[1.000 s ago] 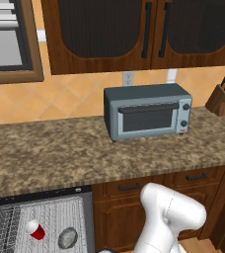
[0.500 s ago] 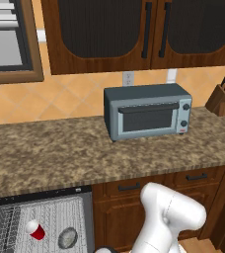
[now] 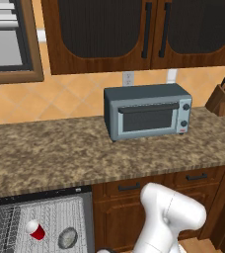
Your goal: Pick up the cup and bowl from the counter, place them in the dishwasher, and close the dishwasher door.
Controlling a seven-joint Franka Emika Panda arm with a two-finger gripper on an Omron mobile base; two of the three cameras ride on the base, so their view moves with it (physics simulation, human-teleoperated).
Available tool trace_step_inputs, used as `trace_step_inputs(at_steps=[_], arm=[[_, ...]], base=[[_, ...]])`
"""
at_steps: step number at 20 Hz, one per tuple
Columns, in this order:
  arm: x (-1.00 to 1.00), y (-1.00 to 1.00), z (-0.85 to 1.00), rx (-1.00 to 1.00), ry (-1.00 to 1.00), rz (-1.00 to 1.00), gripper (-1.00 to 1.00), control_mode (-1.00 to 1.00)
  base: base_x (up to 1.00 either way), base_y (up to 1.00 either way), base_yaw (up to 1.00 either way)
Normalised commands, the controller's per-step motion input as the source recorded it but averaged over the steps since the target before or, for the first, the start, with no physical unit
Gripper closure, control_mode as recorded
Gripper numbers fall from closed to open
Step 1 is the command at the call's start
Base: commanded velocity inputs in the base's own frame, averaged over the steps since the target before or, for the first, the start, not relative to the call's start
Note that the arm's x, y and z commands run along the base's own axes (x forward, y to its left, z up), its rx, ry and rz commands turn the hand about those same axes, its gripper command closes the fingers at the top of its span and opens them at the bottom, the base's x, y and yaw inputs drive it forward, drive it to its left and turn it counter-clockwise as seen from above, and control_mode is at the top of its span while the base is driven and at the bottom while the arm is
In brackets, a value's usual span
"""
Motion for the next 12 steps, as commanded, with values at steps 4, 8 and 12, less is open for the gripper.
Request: trace_step_inputs(at_steps=[4, 8, 12], arm=[[0.61, 0.00, -0.86, 0.00, -0.12, 0.29, -1.00, -1.00], [0.69, -0.11, -0.58, 0.00, -0.20, 0.27, -1.00, -1.00], [0.78, -0.28, -0.33, 0.00, -0.26, 0.27, -1.00, -1.00]], base=[[0.00, 0.00, 0.00], [0.00, 0.00, 0.00], [0.00, 0.00, 0.00]])
